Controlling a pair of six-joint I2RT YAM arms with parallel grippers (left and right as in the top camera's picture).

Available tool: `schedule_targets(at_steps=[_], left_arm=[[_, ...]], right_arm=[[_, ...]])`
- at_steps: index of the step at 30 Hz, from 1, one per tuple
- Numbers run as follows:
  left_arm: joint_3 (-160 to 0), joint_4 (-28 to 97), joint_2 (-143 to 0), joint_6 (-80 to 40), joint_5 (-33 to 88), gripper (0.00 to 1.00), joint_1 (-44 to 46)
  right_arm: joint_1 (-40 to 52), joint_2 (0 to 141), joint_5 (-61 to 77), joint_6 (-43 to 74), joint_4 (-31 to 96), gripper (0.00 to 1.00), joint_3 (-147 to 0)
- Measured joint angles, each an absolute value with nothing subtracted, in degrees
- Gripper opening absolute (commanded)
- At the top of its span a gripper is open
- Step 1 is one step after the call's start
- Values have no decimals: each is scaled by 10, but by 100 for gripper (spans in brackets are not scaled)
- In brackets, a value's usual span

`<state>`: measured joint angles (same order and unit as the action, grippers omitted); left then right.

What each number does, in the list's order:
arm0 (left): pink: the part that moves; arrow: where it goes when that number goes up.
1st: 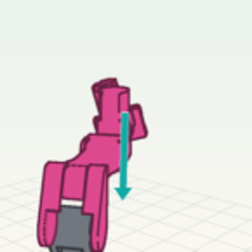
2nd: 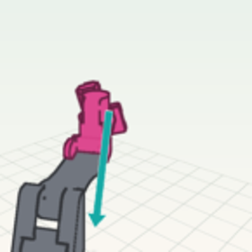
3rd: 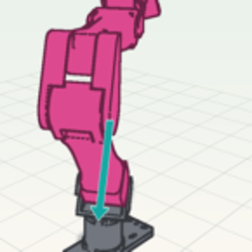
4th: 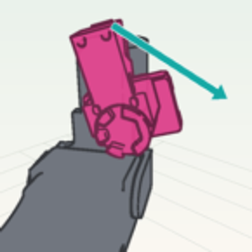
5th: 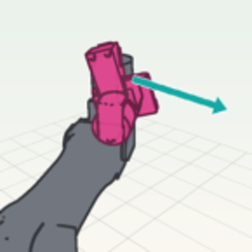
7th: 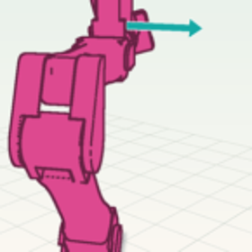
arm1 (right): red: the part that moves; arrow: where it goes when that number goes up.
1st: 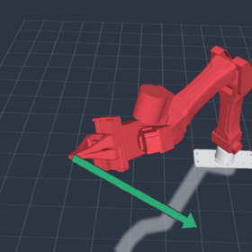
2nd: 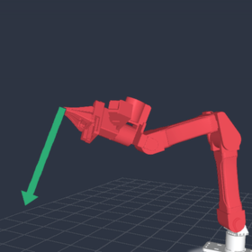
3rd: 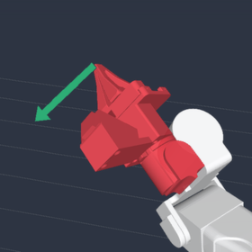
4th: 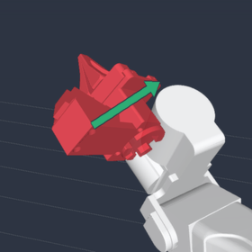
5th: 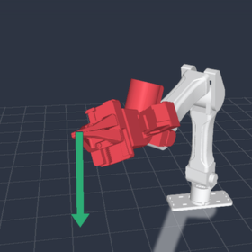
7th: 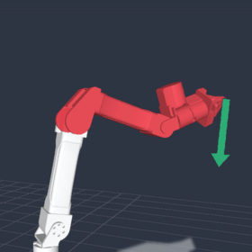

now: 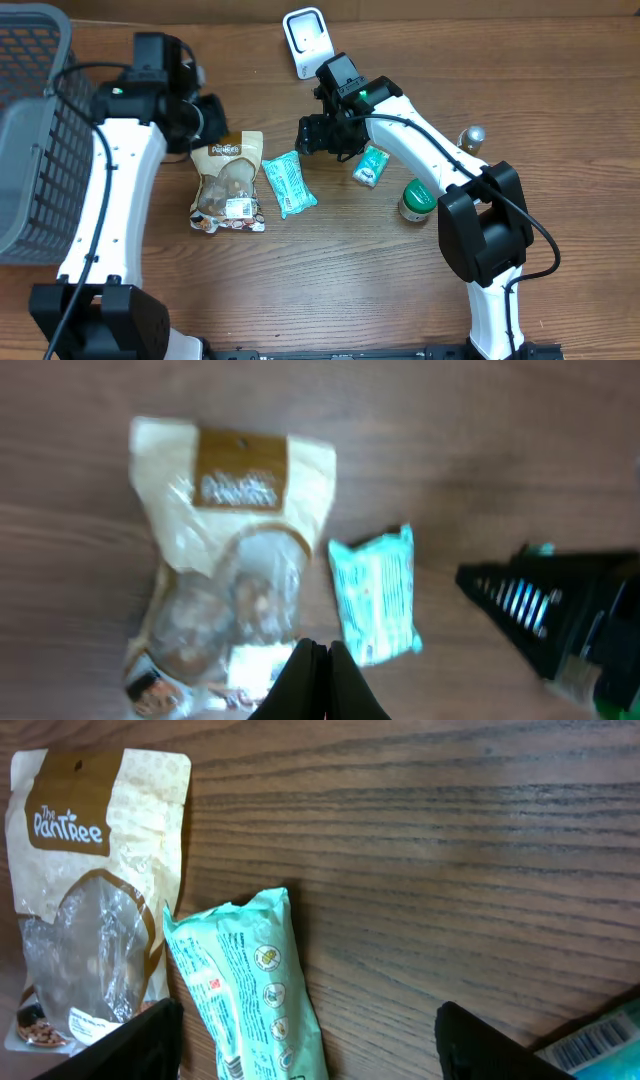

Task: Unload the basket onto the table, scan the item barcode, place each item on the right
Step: 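Move the left gripper to the PanTree bag while right hovers over wipes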

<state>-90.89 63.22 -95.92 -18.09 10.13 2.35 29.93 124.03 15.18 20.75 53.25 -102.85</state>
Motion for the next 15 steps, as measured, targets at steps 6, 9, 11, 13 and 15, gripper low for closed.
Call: schedule_targets(at_steps=[6, 9, 11, 13, 15], left_arm=[[-814, 589, -966, -215, 107, 4, 84], [-780, 549, -968, -235, 108, 4, 114], [-750, 509, -970, -259, 105, 4, 148], [-741, 503, -980, -278, 91, 4, 169], [-735, 502, -1003, -291, 79, 4, 186]], right_arm=[[300, 1240, 182, 173, 550, 66, -1028], [299, 1240, 218, 154, 551, 66, -1028], [300, 1240, 234, 147, 554, 66, -1028], [299, 1240, 242, 144, 555, 66, -1028], [299, 1240, 246, 143, 554, 66, -1028]])
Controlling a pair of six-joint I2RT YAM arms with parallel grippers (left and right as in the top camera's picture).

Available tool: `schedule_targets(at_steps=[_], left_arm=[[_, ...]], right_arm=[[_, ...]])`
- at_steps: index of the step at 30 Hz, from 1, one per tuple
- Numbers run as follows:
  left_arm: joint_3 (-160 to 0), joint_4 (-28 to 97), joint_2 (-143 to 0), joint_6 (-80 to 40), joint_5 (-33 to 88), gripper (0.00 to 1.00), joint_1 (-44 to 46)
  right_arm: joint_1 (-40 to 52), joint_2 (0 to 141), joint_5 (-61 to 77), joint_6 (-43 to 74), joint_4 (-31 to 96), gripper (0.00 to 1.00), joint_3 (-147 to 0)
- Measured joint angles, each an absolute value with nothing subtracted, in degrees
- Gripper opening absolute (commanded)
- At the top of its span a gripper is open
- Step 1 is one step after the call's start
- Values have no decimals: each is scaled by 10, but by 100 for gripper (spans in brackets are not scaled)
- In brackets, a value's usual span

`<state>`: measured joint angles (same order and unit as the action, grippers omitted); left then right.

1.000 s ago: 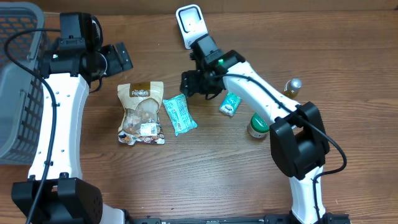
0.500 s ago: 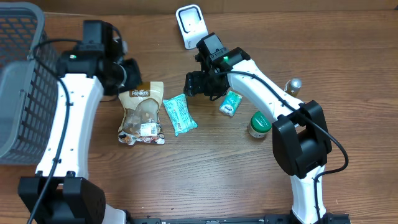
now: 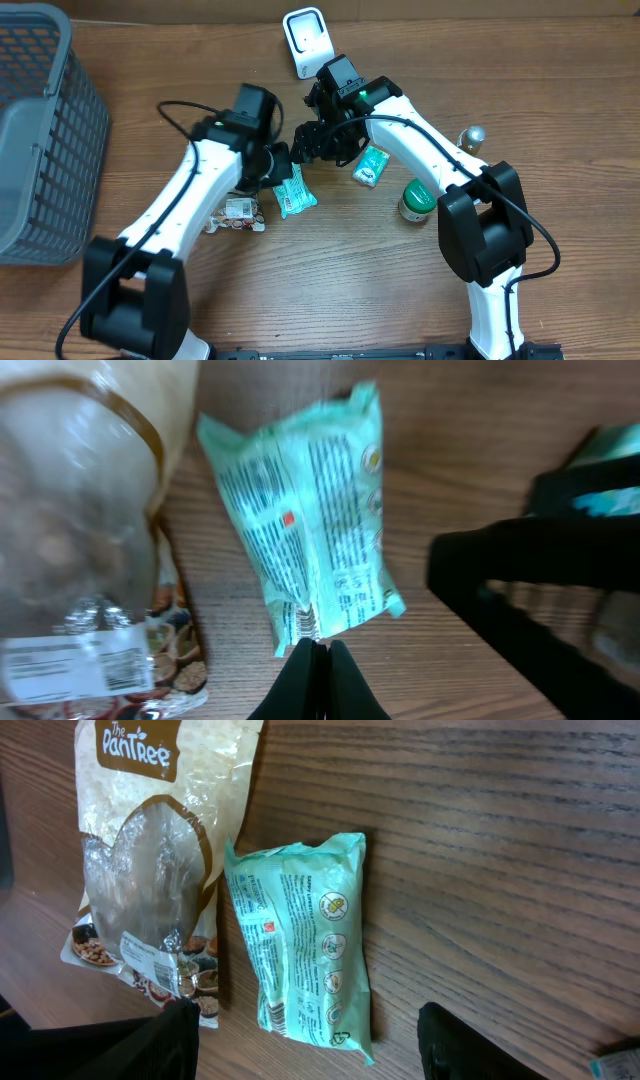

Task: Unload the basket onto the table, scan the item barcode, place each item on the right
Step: 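Move the left gripper to the PanTree bag while right hovers over wipes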

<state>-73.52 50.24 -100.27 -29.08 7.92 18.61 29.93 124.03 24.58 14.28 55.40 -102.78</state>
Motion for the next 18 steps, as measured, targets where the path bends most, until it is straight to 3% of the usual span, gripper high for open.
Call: schedule_targets(at_steps=[6, 14, 18], left_arm=[[-732, 510, -1027, -301, 58, 4, 182], [-732, 546, -1027, -299, 53, 4, 157], [-765, 614, -1030, -291, 88, 4, 91]], right_arm=[[300, 1240, 251, 139, 532, 63, -1015], [300, 1240, 254, 136, 432, 12, -1014], [301, 1240, 273, 136, 422, 8, -1014]])
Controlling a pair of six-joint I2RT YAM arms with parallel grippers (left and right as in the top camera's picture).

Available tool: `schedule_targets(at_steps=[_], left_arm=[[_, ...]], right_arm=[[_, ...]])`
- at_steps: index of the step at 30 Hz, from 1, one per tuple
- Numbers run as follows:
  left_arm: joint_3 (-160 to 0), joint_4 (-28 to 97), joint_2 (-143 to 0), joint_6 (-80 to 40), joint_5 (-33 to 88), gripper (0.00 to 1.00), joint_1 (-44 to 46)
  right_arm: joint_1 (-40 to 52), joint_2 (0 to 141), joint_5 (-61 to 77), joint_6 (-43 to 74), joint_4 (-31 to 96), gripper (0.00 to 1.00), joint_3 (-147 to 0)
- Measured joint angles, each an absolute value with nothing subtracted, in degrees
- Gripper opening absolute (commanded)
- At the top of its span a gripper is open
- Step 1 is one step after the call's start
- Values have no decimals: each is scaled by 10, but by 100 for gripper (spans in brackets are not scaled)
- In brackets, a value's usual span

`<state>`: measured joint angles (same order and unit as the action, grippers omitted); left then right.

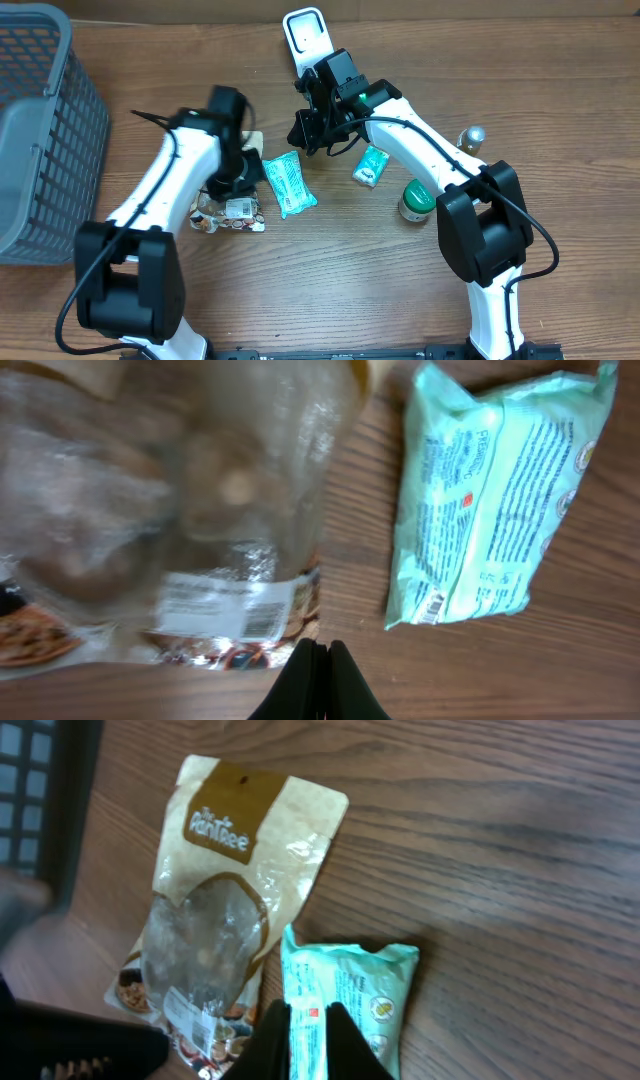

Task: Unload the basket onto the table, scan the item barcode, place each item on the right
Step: 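Move the left gripper to the PanTree bag while right hovers over wipes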

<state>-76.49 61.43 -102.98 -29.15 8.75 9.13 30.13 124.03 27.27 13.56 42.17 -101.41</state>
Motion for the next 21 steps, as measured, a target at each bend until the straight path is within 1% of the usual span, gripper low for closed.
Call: schedule_targets(at_steps=[4, 10, 14, 18, 21], left_arm=[[-800, 619, -1030, -279, 119, 4, 51], [-801, 606, -1030, -273, 117, 4, 52], [-792, 599, -1030, -275, 93, 4, 53], [-790, 583, -1030, -276, 79, 4, 53], [-790, 561, -1030, -277, 75, 4, 53]], right_arm=[[311, 1240, 281, 135, 423, 8, -1014], [342, 1240, 266, 135, 435, 6, -1014], [347, 1240, 264, 135, 441, 7, -1012], [353, 1240, 256, 135, 406, 8, -972], [366, 1240, 236, 155, 333, 8, -910]])
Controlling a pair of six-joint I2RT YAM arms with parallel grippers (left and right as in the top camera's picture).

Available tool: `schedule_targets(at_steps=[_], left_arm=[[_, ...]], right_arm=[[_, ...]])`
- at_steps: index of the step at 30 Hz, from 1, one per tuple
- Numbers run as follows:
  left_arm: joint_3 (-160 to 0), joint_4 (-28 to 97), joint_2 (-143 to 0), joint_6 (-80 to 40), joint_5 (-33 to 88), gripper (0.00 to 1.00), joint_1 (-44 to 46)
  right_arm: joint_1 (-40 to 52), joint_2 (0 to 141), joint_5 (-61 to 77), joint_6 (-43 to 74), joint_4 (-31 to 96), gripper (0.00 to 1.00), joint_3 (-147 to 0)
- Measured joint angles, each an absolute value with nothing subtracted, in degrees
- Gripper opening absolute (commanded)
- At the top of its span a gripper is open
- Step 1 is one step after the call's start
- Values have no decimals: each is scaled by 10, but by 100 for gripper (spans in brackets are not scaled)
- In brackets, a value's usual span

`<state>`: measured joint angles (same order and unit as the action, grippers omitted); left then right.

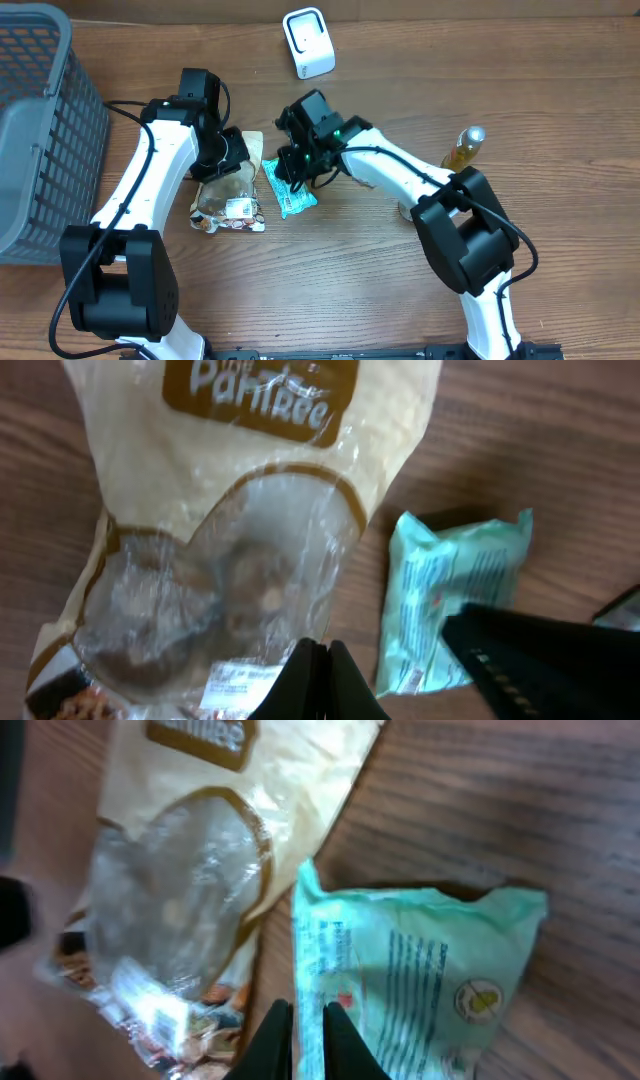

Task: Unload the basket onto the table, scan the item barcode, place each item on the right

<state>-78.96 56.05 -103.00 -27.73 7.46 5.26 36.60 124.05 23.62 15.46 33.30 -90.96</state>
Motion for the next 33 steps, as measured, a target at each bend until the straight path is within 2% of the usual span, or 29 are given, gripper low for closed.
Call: schedule_targets(at_steps=[4, 11, 20, 29, 33], left_arm=[[-789, 535, -1030, -283, 74, 4, 53], [-789, 511, -1030, -286, 75, 4, 92], [-788, 438, -1030, -290, 75, 4, 165], [-788, 439, -1030, -293, 75, 4, 186], [-788, 442, -1030, -297, 75, 4, 197]], right_arm=[[369, 1241, 161, 216, 288, 4, -874], [351, 1230, 76, 296, 369, 5, -888], [316, 1195, 64, 286, 510, 5, -1010], [273, 1187, 49, 311, 541, 6, -980], [266, 1193, 33, 313, 541, 9, -961]])
